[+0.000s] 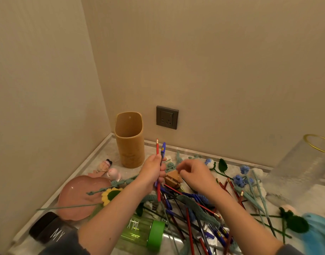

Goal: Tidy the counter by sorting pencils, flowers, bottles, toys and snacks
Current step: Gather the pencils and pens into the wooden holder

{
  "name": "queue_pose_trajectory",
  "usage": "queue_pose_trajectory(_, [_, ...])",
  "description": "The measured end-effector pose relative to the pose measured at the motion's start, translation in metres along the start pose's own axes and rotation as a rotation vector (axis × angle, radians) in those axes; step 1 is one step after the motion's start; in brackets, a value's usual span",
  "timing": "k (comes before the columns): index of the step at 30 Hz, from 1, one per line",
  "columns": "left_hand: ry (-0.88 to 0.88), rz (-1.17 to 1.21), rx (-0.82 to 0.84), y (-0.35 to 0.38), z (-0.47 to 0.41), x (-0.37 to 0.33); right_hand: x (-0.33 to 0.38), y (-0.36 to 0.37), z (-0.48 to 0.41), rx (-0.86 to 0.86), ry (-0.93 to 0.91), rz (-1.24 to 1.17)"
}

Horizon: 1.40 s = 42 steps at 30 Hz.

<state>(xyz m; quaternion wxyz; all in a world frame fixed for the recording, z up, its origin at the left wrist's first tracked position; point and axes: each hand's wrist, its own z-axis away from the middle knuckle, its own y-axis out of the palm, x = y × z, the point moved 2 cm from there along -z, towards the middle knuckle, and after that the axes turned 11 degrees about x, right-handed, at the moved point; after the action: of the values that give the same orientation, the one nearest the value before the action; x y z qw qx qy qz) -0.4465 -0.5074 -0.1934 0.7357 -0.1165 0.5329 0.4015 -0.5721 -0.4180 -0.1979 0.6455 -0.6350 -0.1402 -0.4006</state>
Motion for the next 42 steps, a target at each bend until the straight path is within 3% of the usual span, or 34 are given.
queue_pose_trajectory(3, [0.016,-0.069,-0.063,-0.003,0.001,0.007,-0.02,0.02,-0.003,0.102,0.092,0.303])
queue_pose_trajectory(7, [0.004,-0.025,-0.045,-0.004,0.005,0.018,-0.034,0.042,-0.004,0.178,0.149,0.461])
queue_pose_trajectory(12, [0.001,-0.063,-0.01,-0.006,0.007,0.03,-0.038,0.048,-0.008,0.3,0.138,0.381])
queue_pose_trajectory(17, [0.002,-0.058,0.002,-0.007,0.009,0.032,-0.038,0.041,-0.011,0.247,0.099,0.24])
queue_pose_trajectory(22, [0.035,-0.05,0.017,-0.005,0.008,0.03,-0.032,0.021,-0.011,0.263,0.094,0.262])
queue_pose_trajectory(24, [0.082,-0.154,-0.016,-0.005,0.007,0.027,-0.024,0.008,-0.012,0.301,0.102,0.184])
queue_pose_trajectory(27, [0.277,-0.511,-0.107,-0.004,0.008,0.021,-0.01,-0.008,-0.012,0.345,0.116,0.012])
queue_pose_trajectory(33, [0.536,-1.228,-0.073,-0.003,0.006,0.016,0.007,-0.016,-0.007,0.404,0.201,-0.455])
queue_pose_trajectory(39, [0.626,-1.358,-0.076,-0.005,0.01,0.014,0.004,-0.015,0.0,0.478,0.26,-0.79])
queue_pose_trajectory(42, [0.629,-1.366,-0.072,-0.004,0.01,0.013,0.005,-0.02,0.0,0.499,0.248,-0.725])
